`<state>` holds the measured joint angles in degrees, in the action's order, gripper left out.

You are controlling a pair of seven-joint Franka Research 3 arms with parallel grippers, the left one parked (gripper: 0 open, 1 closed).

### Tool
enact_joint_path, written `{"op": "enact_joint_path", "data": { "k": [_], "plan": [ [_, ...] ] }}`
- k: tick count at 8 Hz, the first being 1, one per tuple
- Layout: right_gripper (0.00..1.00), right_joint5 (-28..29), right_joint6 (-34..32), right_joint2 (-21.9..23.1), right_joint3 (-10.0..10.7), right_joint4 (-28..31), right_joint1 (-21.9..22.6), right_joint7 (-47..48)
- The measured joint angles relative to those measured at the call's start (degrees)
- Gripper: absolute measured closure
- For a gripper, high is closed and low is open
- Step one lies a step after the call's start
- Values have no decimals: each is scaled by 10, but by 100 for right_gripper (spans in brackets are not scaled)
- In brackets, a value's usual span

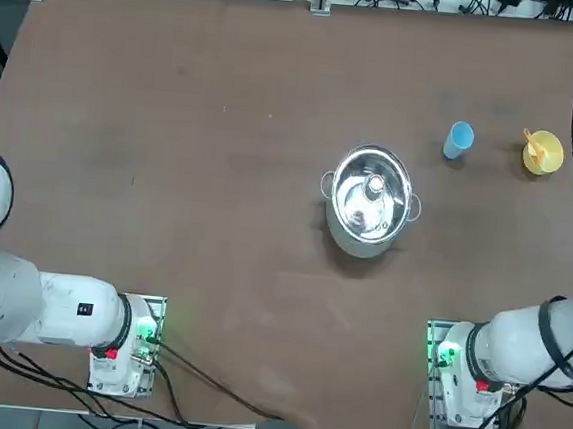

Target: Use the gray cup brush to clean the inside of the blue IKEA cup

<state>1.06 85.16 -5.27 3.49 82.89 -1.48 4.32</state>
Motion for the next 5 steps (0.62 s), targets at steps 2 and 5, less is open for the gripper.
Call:
{"op": "enact_joint_path", "data": {
  "k": [2,5],
  "plan": [
    [0,3,-5,25,-1,11,3,-4],
    [0,3,17,95,5,94,49,-5]
  ]
}}
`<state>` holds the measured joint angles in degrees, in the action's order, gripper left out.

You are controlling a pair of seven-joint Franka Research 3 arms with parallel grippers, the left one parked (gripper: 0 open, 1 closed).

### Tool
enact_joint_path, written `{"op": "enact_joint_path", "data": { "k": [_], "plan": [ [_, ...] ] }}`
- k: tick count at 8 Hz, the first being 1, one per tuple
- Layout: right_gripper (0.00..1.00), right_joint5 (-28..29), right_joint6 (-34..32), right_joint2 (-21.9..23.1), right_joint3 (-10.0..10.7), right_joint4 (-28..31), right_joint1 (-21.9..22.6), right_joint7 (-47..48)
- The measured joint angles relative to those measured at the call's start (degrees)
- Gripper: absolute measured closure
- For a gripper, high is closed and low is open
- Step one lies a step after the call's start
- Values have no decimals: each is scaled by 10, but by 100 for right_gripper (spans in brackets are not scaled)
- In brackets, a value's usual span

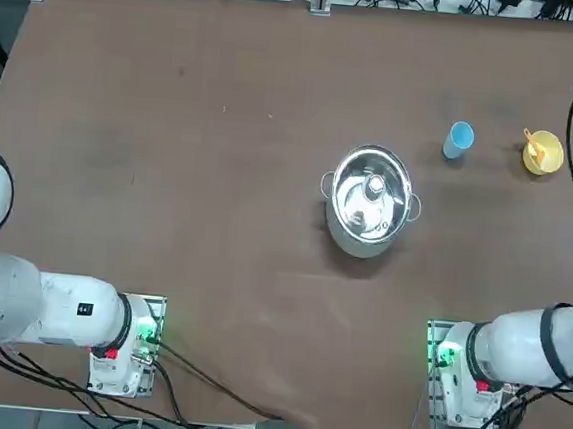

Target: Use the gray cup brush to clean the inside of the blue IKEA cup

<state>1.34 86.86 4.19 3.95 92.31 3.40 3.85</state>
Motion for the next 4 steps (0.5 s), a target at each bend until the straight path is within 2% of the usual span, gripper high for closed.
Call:
{"op": "enact_joint_path", "data": {
  "k": [2,4],
  "plan": [
    [0,0,8,32,22,39,33,0],
    [0,0,12,34,26,41,37,-1]
  ]
}}
